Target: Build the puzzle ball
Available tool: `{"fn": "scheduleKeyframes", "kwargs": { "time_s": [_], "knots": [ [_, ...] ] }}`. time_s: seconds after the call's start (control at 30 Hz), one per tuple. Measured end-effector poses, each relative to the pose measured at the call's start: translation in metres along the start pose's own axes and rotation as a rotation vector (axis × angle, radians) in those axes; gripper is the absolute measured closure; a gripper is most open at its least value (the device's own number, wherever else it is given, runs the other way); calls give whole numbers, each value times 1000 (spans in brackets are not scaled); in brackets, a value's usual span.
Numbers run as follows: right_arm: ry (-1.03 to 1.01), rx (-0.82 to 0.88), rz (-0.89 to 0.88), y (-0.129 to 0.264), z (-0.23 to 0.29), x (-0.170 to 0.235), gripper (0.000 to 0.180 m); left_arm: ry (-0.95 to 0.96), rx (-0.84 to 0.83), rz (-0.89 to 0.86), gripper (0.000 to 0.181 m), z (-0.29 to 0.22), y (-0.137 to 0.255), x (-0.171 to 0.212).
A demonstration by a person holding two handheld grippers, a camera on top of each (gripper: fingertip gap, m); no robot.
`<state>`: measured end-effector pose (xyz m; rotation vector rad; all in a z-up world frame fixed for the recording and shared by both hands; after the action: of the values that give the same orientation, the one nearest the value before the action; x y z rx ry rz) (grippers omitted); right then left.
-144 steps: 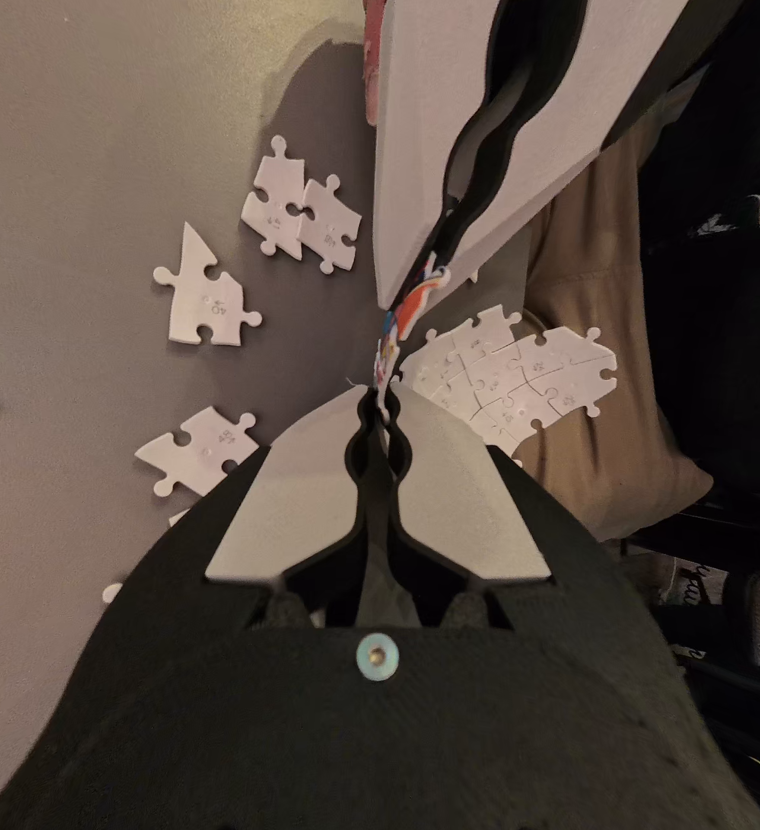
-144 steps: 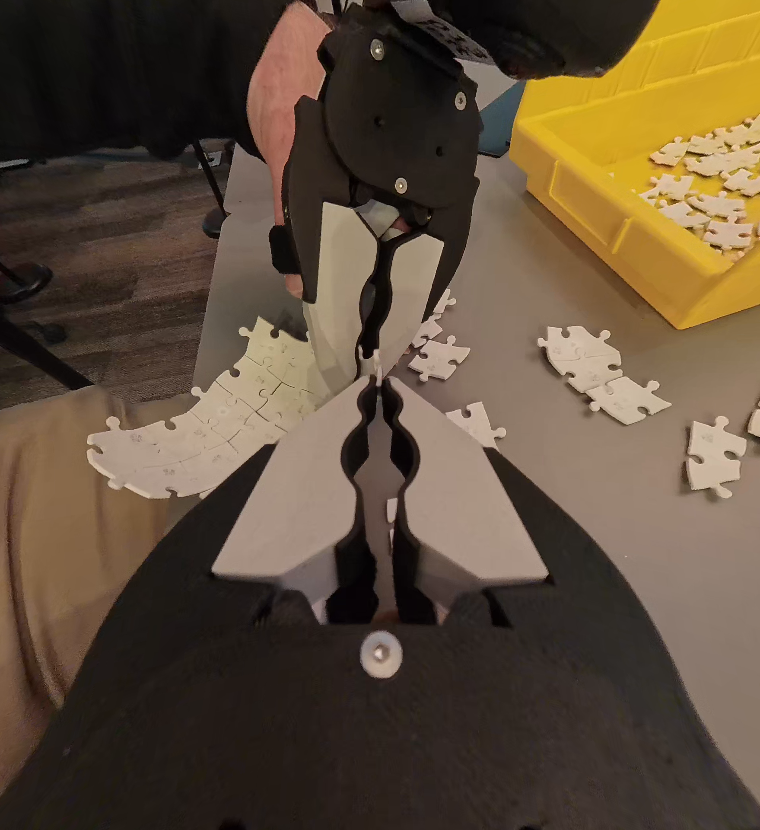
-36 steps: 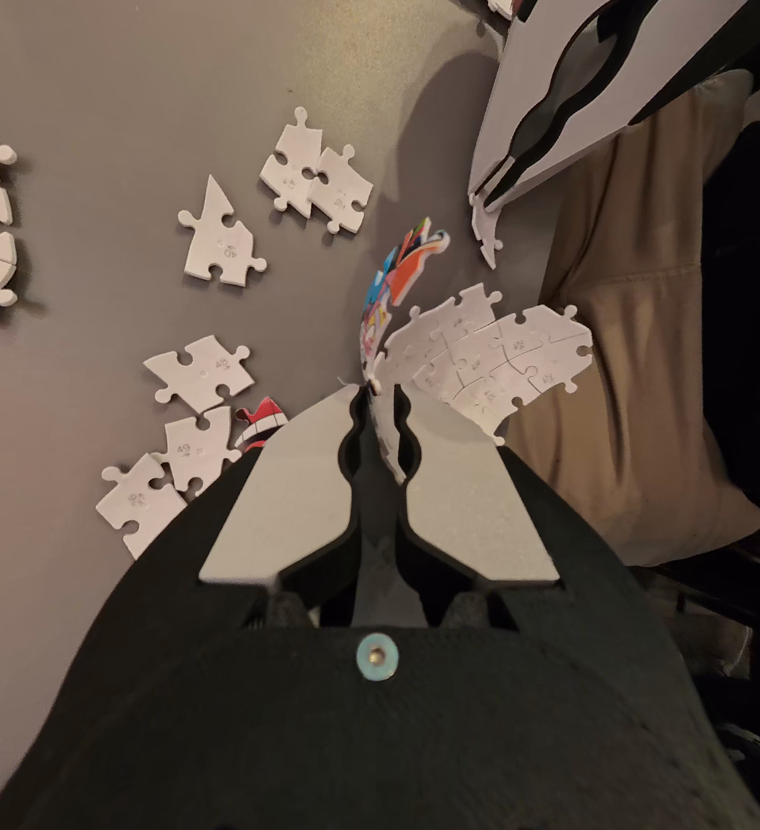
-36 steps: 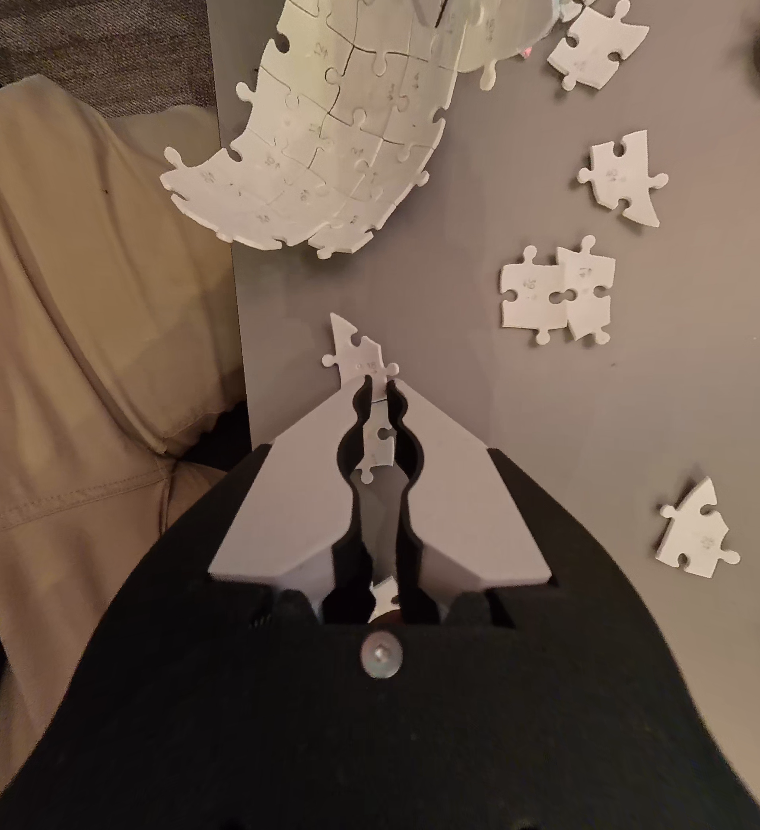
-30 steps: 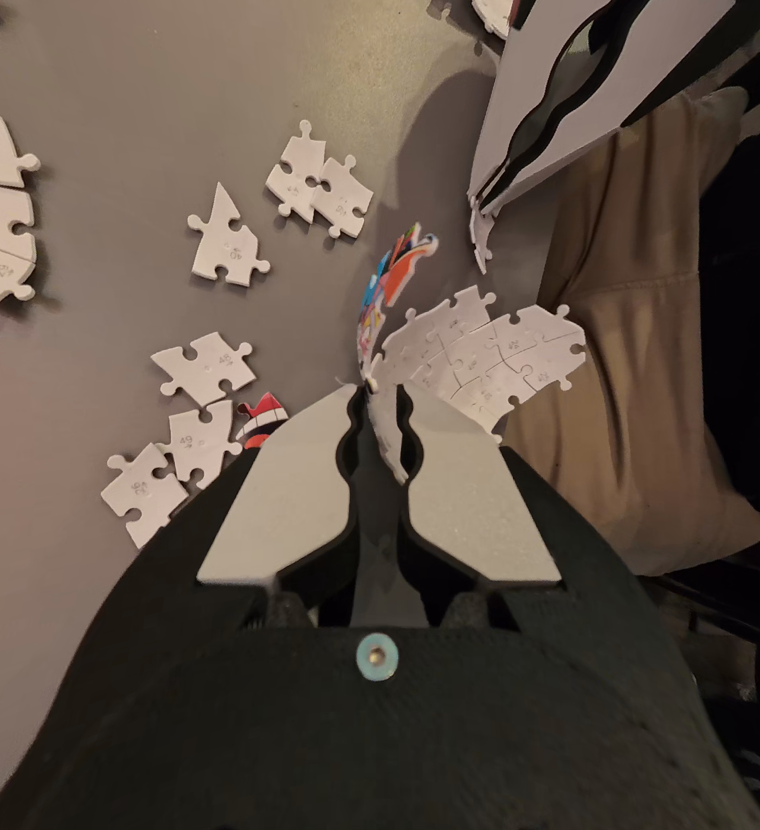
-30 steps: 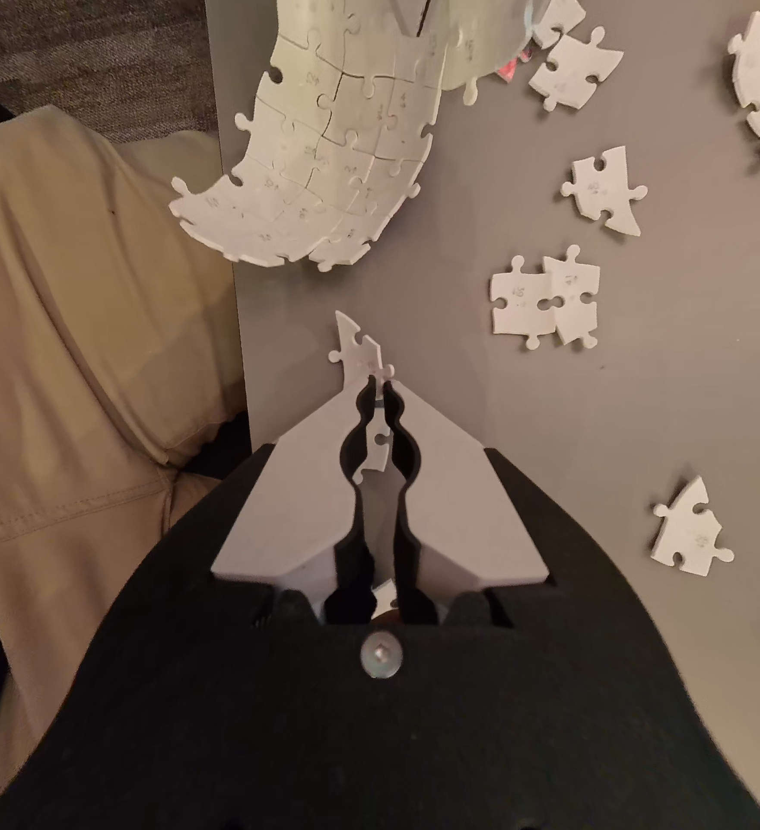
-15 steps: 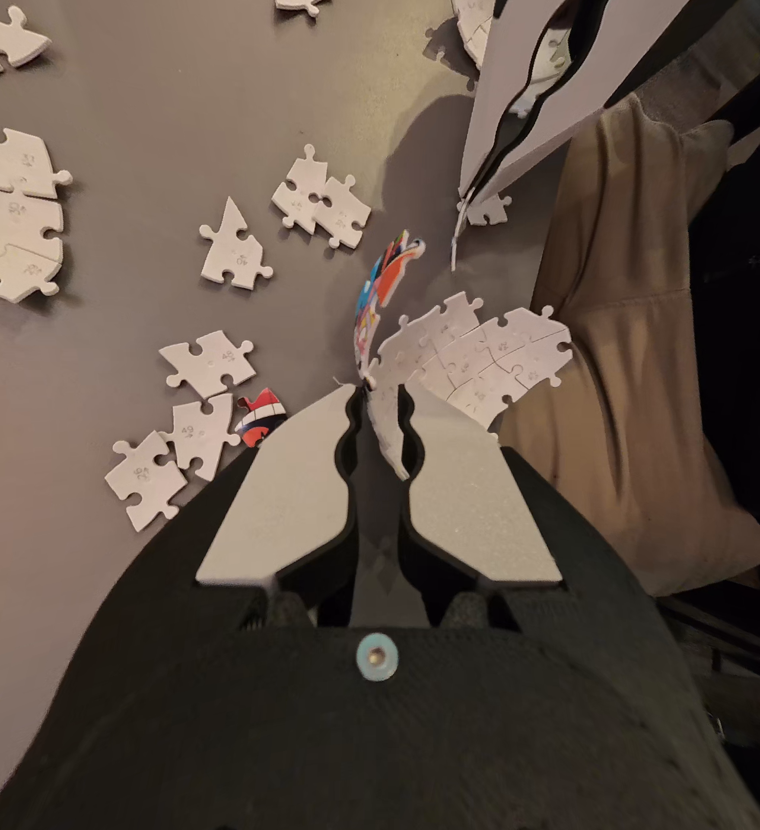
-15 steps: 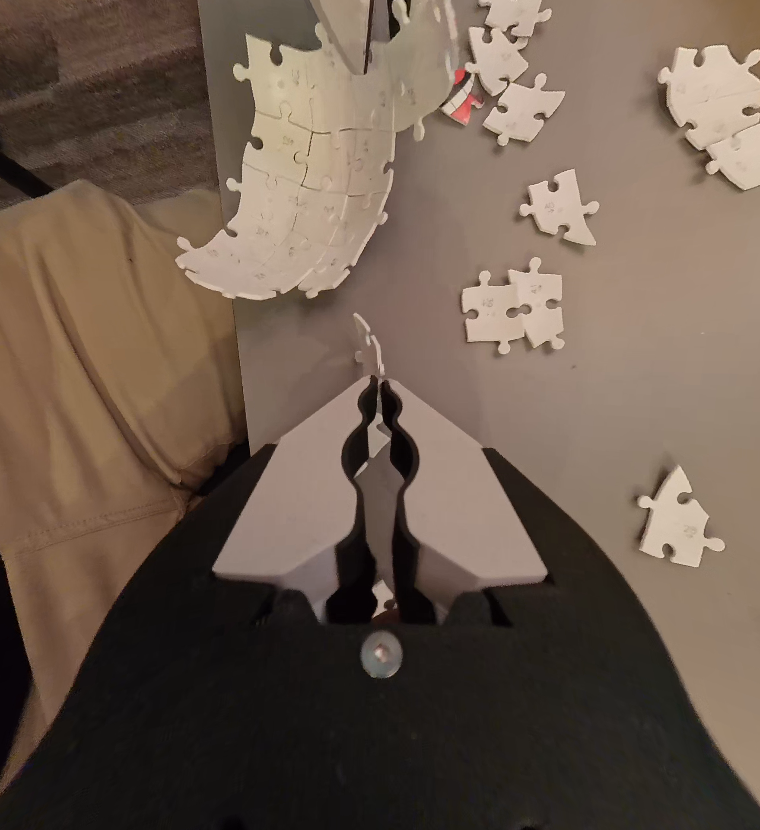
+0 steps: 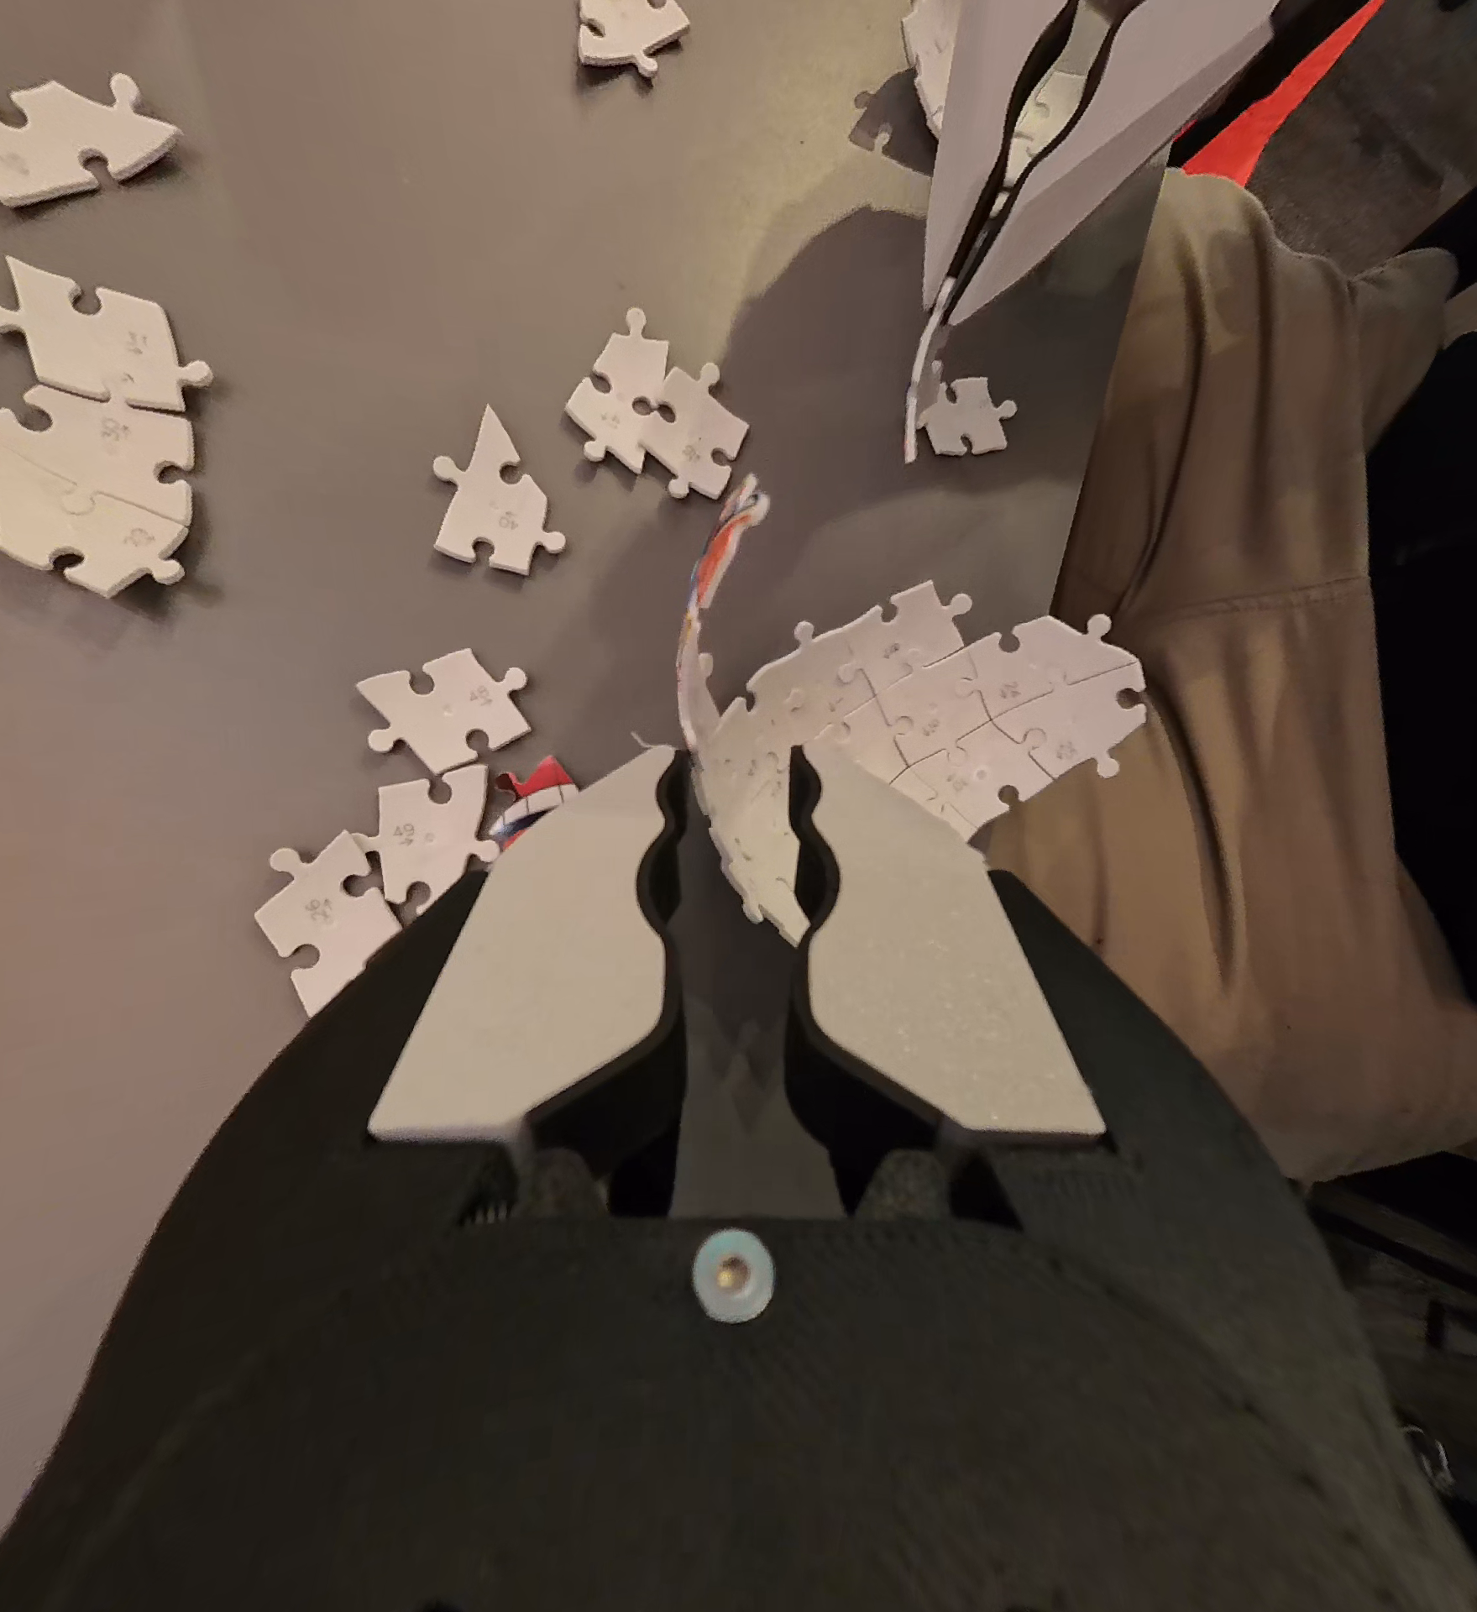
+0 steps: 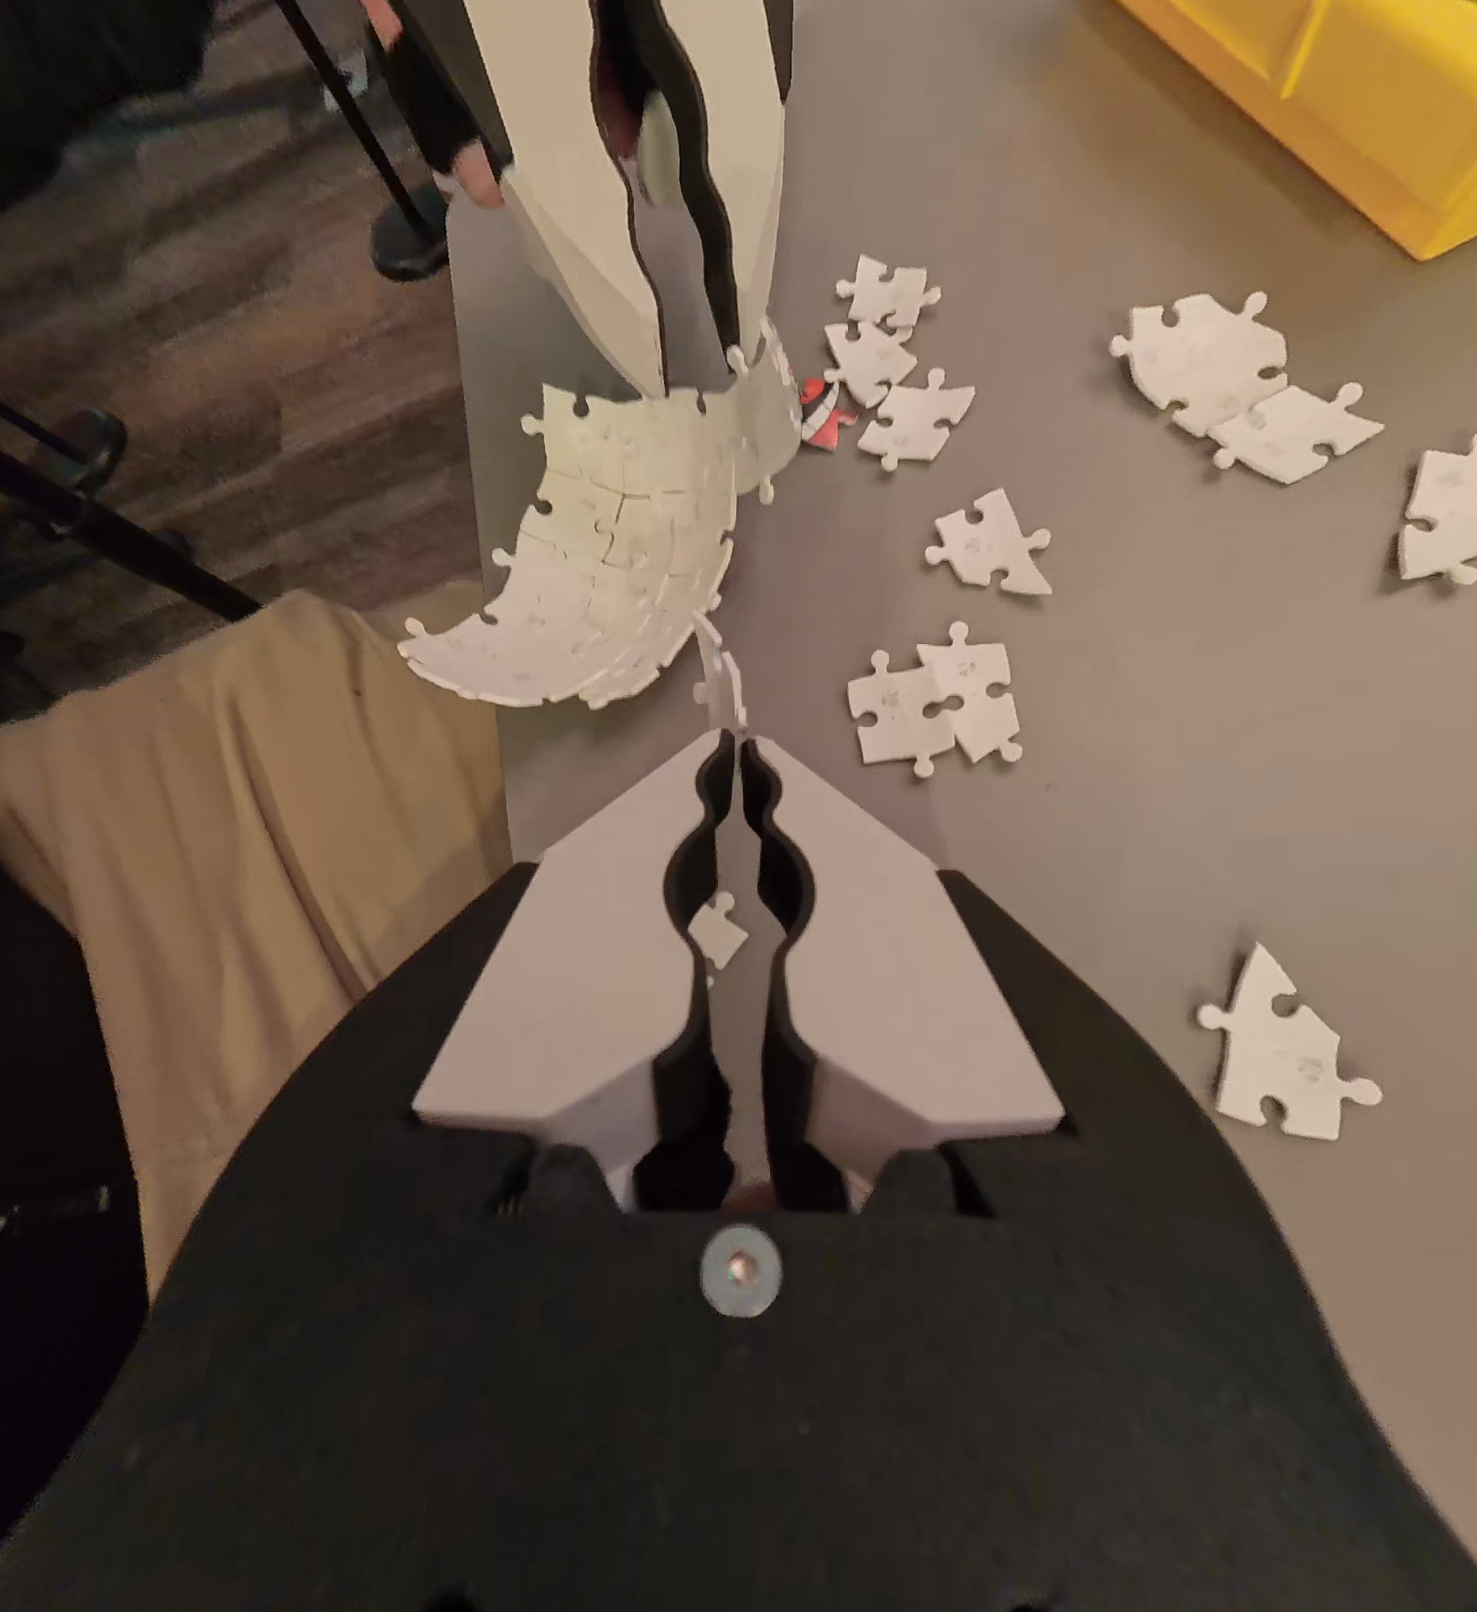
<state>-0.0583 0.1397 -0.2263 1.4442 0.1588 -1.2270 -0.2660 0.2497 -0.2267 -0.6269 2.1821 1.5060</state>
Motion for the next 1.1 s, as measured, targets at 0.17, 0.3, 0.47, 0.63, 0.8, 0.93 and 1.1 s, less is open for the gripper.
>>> {"fn": "scheduleKeyframes", "kwargs": {
  "time_s": [0.17, 0.3, 0.47, 0.63, 0.8, 0.93, 1.1],
  "knots": [
    [-35, -19, -43, -2, -2, -6, 180, -9, -9, 19, 158, 0, -2, -2],
    [-67, -29, -66, -5, -5, -7, 180, -8, -9, 25, 158, 1, -4, -2],
    [-98, -32, -84, -6, -11, -8, 180, -5, -17, 28, 158, 3, -5, -1],
    [-102, -26, -84, -9, -14, -9, 180, -4, -26, 26, 158, 5, -6, -2],
    [-96, -14, -79, -11, -16, -11, 180, -9, -44, 41, 158, 8, -7, -3],
    [-99, -9, -84, -13, -17, -13, 180, -9, -58, 38, 158, 10, -5, -5],
    [-132, -10, -127, -16, -16, -15, 180, -17, -75, 20, 157, 11, -3, -7]
  ]
}}
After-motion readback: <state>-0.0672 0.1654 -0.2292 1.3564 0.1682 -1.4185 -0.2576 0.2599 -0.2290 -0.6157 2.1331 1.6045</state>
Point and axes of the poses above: each gripper's, where its closed fingertips meet, y back along the fingers, x out of its underside, z = x × y across the jaws, the point moved 9 cm from there along y, back along the fingers, and after that the axes turned 1 degree about y, right-handed, at the moved point
